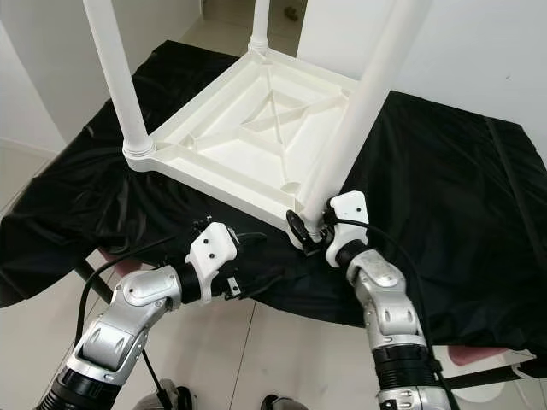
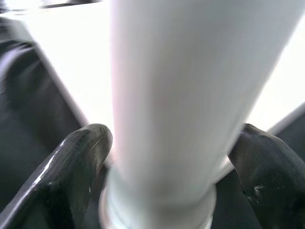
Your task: Building children table
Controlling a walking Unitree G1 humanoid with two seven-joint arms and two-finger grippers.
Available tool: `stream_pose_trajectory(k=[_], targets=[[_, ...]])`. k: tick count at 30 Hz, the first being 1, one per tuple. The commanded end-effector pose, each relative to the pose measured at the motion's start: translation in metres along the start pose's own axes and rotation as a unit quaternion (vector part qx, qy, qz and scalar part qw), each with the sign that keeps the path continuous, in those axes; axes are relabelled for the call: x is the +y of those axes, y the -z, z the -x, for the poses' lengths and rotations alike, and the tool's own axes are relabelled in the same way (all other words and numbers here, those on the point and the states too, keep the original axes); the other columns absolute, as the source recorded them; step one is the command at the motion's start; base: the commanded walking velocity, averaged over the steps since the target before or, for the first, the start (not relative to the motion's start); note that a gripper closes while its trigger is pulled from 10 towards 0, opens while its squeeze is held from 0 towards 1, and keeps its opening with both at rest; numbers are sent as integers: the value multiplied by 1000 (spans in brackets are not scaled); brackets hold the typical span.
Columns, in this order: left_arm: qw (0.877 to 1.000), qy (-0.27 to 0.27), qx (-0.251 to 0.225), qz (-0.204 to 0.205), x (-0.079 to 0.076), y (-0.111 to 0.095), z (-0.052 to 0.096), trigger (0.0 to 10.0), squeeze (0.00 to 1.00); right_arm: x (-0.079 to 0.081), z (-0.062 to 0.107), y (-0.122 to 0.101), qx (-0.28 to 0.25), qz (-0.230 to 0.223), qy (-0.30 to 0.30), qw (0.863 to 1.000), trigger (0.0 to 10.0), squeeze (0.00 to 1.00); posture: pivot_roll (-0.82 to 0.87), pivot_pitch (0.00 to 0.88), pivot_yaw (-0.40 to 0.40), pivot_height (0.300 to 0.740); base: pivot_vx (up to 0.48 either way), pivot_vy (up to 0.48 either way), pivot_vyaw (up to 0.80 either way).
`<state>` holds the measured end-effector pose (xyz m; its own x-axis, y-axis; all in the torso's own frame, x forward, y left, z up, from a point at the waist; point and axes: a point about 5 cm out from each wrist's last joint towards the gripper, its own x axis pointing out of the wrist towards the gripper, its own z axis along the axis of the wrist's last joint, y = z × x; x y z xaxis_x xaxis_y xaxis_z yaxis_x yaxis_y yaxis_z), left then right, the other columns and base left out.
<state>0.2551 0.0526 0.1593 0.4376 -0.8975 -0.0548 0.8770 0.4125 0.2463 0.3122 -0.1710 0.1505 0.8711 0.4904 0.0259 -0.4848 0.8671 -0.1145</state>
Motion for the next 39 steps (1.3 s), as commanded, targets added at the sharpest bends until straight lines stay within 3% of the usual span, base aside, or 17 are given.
stream_pose_trajectory(k=[1,9,10,13,14,21,26,30,39], targets=[[1000,-21,1,0,-1,1,0,10000,0,0,1,2,1,0,-14,1000,10000,0,95,127,-80,740,0,0,0],[1000,-19,3,-6,1,0,1,10000,0,-4,-10,-6,-6,27,-88,996,10000,0,111,116,-75,740,0,0,0],[1000,-19,3,-6,1,0,1,10000,0,-6,-11,-6,-7,29,-93,995,4824,0,115,113,-77,740,0,0,0],[1000,-19,3,-6,1,0,1,10000,0,-8,-12,-7,-7,31,-96,995,4275,0,116,112,-77,740,0,0,0],[1000,-20,3,-6,1,0,1,10000,0,-10,-13,-6,-6,30,-103,994,314,0,119,110,-78,740,0,0,0],[1000,-21,3,-7,0,0,2,10000,0,-11,-8,6,21,12,-126,992,0,0,123,106,-79,740,0,0,0],[1000,-19,4,-7,-1,0,2,10000,0,-8,-4,12,20,-12,-109,994,0,0,119,102,-78,740,0,0,0],[1000,-16,2,-6,-2,0,1,10000,0,-9,-7,23,46,-18,-14,999,0,0,113,102,-77,740,0,0,0],[1000,-12,0,-3,-4,0,-2,10000,0,9,-10,30,58,-54,58,995,0,0,99,108,-76,740,0,0,0]])
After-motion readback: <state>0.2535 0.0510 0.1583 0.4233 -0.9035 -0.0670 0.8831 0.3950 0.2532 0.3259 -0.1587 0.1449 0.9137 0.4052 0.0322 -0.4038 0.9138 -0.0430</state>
